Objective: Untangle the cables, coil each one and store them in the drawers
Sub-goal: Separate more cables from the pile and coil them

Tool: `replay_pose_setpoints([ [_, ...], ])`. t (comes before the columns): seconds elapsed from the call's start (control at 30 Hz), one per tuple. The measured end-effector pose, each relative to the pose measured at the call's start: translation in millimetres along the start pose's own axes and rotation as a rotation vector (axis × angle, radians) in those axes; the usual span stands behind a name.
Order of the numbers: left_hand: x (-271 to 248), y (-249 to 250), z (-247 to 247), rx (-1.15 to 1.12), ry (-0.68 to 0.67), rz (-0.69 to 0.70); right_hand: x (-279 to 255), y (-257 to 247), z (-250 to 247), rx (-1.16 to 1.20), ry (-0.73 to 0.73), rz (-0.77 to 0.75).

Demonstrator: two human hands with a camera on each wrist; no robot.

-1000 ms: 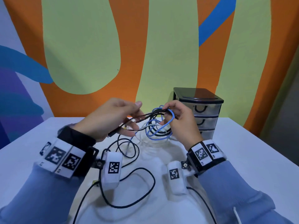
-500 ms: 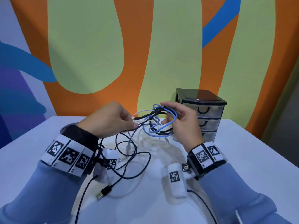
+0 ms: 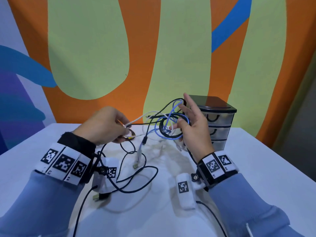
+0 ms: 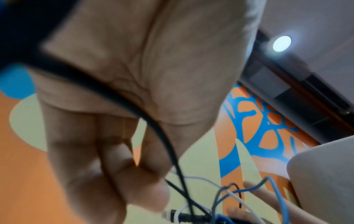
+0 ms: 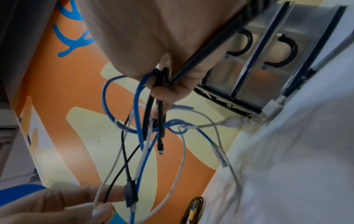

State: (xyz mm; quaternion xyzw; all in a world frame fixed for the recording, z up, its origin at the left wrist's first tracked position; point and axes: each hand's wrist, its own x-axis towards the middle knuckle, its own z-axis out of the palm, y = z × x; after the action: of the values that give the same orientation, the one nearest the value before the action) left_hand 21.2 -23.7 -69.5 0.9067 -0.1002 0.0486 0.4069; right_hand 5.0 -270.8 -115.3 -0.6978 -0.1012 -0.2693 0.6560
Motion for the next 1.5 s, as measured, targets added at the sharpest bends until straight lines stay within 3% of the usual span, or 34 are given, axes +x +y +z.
replay_pose_setpoints([
  [0.13,3.2,-3.4,-3.6,0.243,0.296,0.117,3.3,4.5,-0.4,-0.025,0.006,0.043],
  [0.37,9.1,-11.6,-9.8,0.156,0.700,0.294,9.5,23.3,-4.3,-0.140,-0.113,0.255],
  [0.43,8.9,-11.1,-13.8,0.083,0.753,0.266,10.3,28.2,-5.4,-0.145,-0.126,0.317],
  [0.6,12.4,-13.1,-23.9,-0.449,0.850,0.179,11.8,39.2,-7.9,-0.161,-0.118,0.407],
  [0.67,14.7,-16.9,-26.4,-0.478,0.789,0.144,12.7,40.7,-9.3,-0.148,-0.105,0.410],
  [0.77,20.5,-17.1,-11.7,-0.571,0.448,0.050,11.3,36.4,-9.4,-0.126,-0.158,0.436],
  [0.8,20.4,-16.6,-5.3,-0.518,0.327,0.043,10.5,35.4,-9.0,-0.131,-0.178,0.441],
  [0.93,17.6,-15.8,17.3,0.169,-0.115,0.171,8.6,33.0,-7.9,-0.127,-0.183,0.427],
  [1.0,17.6,-14.4,24.8,0.248,-0.280,0.182,8.8,31.4,-7.1,-0.112,-0.187,0.393],
  [1.07,14.4,-12.8,27.8,0.198,-0.297,0.224,9.8,30.1,-5.8,-0.087,-0.168,0.365],
  [1.17,11.0,-2.8,18.2,0.015,-0.066,0.348,11.5,32.2,-9.2,-0.156,-0.121,0.348],
  [1.23,14.0,0.6,5.3,-0.270,0.254,0.397,11.6,35.1,-12.5,-0.222,-0.113,0.357],
  [1.3,17.8,-2.2,-11.9,-0.583,0.660,0.411,14.0,39.1,-15.4,-0.318,-0.106,0.366],
  [1.37,15.1,-6.0,-32.1,-0.794,0.927,0.432,15.9,45.0,-15.0,-0.416,-0.123,0.376],
  [1.43,12.4,-9.7,-43.6,-0.855,0.908,0.469,15.4,48.8,-15.6,-0.490,-0.165,0.397],
  [1.5,8.4,-5.2,-42.5,-0.758,0.730,0.493,16.3,47.7,-17.1,-0.555,-0.234,0.414],
])
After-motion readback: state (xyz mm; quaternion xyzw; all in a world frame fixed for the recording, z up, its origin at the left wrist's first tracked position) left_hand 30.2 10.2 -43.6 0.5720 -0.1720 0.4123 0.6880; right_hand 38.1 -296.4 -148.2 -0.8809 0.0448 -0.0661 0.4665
